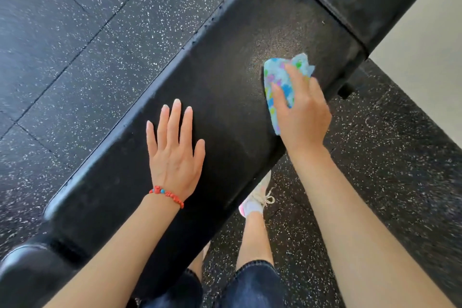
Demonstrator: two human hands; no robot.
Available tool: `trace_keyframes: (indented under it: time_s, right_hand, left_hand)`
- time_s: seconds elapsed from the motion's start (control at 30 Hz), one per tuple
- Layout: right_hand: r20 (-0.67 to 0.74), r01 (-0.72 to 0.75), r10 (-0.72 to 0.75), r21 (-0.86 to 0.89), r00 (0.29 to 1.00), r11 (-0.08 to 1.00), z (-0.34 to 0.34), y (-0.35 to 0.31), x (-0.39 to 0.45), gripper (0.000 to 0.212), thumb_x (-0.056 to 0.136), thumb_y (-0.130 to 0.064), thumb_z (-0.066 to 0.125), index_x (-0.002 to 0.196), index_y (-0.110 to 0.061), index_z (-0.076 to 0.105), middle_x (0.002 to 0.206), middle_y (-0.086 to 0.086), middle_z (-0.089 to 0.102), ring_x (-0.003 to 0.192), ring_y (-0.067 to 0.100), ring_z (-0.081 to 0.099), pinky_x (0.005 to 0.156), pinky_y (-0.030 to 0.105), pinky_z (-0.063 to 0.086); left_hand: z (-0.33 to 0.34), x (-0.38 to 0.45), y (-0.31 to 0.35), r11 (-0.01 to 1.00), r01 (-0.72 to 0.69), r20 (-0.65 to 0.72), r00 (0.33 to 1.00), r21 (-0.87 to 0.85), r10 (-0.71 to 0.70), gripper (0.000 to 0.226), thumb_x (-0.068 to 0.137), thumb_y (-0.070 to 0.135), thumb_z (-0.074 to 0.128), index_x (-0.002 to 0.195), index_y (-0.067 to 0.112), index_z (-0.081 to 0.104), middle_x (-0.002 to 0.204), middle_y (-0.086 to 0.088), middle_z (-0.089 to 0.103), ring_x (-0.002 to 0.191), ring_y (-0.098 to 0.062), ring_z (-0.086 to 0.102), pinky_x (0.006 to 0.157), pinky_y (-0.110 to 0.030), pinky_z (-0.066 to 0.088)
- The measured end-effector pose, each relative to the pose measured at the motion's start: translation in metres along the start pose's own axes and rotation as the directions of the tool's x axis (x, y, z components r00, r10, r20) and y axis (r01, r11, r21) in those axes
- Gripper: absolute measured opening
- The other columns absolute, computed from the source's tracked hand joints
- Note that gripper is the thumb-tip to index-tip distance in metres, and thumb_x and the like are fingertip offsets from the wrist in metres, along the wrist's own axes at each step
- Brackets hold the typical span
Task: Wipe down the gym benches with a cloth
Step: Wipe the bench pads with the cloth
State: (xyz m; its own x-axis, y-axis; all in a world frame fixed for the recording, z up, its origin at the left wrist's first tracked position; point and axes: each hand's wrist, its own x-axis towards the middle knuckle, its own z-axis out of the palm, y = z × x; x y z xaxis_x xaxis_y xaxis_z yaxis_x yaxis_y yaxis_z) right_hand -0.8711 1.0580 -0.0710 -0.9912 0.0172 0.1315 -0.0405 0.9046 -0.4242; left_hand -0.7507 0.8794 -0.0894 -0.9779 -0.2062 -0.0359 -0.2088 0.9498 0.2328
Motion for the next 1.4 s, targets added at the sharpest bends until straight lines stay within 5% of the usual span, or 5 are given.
trace_keyframes:
  time_s: [0.37,0.53,0.77,1.1,1.4]
  right_hand:
    - [-0.087,0.122,-0.117,0.059,0.989,0.991,0.009,0.004,-0.1,0.028,0.093,-0.034,0.051,0.115,-0.017,0.058,0.07,0.008,0.054,0.053,0.022,0.052,0.048,0.034,0.051]
    - [-0.155,-0.213,0.255,0.245,0.955,0.946,0.007,0.03,-0.029,0.034,0.086,-0.031,0.058,0.113,-0.011,0.064,0.087,0.015,0.064,0.074,0.031,0.063,0.069,0.029,0.044]
    - [-0.182,-0.358,0.435,0.344,0.882,0.868,-0.003,0.064,0.07,0.035,0.086,-0.026,0.061,0.119,-0.013,0.062,0.104,0.014,0.064,0.096,0.026,0.06,0.08,0.018,0.035]
    - [-0.084,-0.077,0.087,0.12,0.993,0.99,-0.004,0.07,0.051,0.033,0.084,-0.03,0.056,0.111,-0.013,0.065,0.085,0.015,0.062,0.071,0.03,0.062,0.062,0.029,0.045]
    - [-0.073,0.149,-0.146,0.044,0.987,0.988,-0.019,0.082,0.109,0.029,0.088,-0.032,0.056,0.108,-0.016,0.067,0.075,0.01,0.059,0.064,0.024,0.058,0.051,0.03,0.049]
  left_hand:
    - [0.006,0.042,0.035,0.988,-0.156,-0.015,0.988,-0.012,0.156,0.054,0.089,0.028,0.04,0.138,0.006,0.041,0.148,-0.016,0.035,0.137,-0.031,0.022,0.111,-0.051,0.01]
    - [0.012,0.073,0.062,0.978,-0.206,0.005,0.979,-0.013,0.206,0.054,0.091,0.031,0.04,0.139,0.007,0.04,0.149,-0.015,0.033,0.138,-0.032,0.021,0.111,-0.053,0.011]
    - [0.02,0.099,0.092,0.986,-0.166,0.033,0.986,-0.006,0.166,0.054,0.091,0.032,0.037,0.14,0.008,0.04,0.15,-0.014,0.032,0.139,-0.033,0.023,0.112,-0.053,0.011]
    - [0.022,0.1,0.094,0.987,-0.152,0.038,0.988,0.045,0.151,0.055,0.09,0.033,0.039,0.14,0.01,0.037,0.148,-0.015,0.033,0.138,-0.031,0.022,0.112,-0.052,0.012]
    - [0.019,0.111,0.118,1.0,-0.029,-0.015,0.999,-0.006,0.029,0.051,0.087,0.029,0.041,0.133,0.008,0.041,0.143,-0.019,0.038,0.135,-0.033,0.026,0.111,-0.053,0.014]
